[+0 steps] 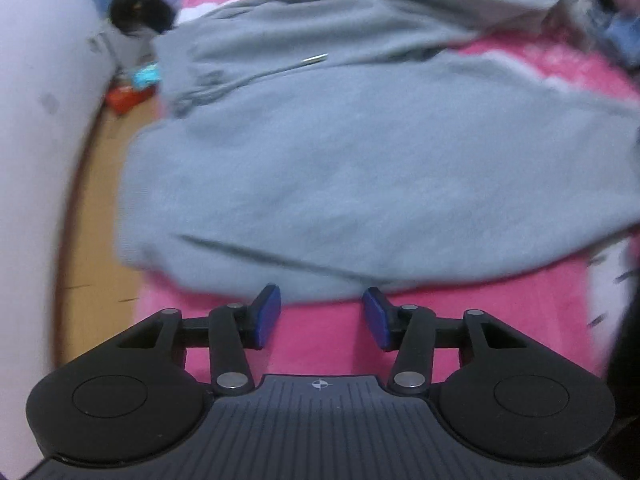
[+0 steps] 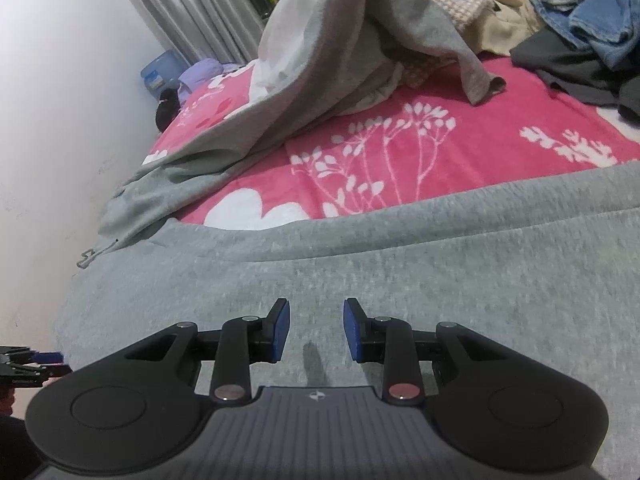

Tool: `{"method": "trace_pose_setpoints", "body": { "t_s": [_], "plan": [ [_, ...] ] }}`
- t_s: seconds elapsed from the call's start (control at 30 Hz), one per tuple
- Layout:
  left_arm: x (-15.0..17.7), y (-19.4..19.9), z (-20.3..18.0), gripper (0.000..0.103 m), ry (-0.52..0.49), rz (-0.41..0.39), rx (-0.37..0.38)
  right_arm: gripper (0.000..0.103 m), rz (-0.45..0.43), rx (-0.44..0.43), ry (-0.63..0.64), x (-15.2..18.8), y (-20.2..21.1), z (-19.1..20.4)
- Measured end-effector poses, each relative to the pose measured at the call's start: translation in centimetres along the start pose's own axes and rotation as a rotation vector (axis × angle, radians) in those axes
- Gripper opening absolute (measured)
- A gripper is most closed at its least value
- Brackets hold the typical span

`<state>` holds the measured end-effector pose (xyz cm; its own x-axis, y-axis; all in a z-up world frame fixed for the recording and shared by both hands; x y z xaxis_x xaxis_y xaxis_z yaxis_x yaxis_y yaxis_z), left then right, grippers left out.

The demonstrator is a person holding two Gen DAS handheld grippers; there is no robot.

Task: Fold clothes
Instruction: 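Open the left gripper and move both grippers over the spread sweatshirt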

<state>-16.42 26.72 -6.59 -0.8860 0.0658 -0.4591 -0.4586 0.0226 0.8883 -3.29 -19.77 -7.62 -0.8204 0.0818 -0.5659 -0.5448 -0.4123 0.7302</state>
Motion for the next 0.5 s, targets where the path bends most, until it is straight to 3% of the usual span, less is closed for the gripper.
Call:
{"method": "trace_pose_setpoints", "body": {
  "t_s": [0.1,0.23,0.33,0.4,0.5],
  "plan": [
    [-1.1,2.2,0.0,0.045,0.028,-0.061,0.055,0.031,0.003,-0.011,0.017,0.0,-0.1,0.3],
    [-2.7,1.7,-2.9,0.046,-0.032,-0.097,0.169,0.031,0.023,-0.022,0.048,0.3,-0.1,1.2],
    [-2.4,-1.3,-5.4,0.046,-0.123,-0.035,0.206,0.031,0.061,-0.034,0.074,0.7,0.0,2.0],
    [-1.0,-2.6,-6.8,0.047,-0.213,-0.003,0.178,0.031,0.098,-0.035,0.089,1.4,0.0,2.4],
    [-0.1,-2.5,-7.5,0.049,-0.287,-0.024,0.157,0.031,0.181,0.005,0.102,3.3,0.0,2.7]
  ]
}}
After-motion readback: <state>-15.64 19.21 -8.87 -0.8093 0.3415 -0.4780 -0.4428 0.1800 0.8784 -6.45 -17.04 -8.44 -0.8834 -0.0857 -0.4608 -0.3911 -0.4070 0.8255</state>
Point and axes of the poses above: each gripper's, at about its wrist camera, not at the fingertips, and y roughly against the way its jaws point, z to its left, x to its underside, the point moved 1 cm from there along -y, roughly the way its jaws point, and after that the axes turned 4 degrees about x, right-handed, at the moved point
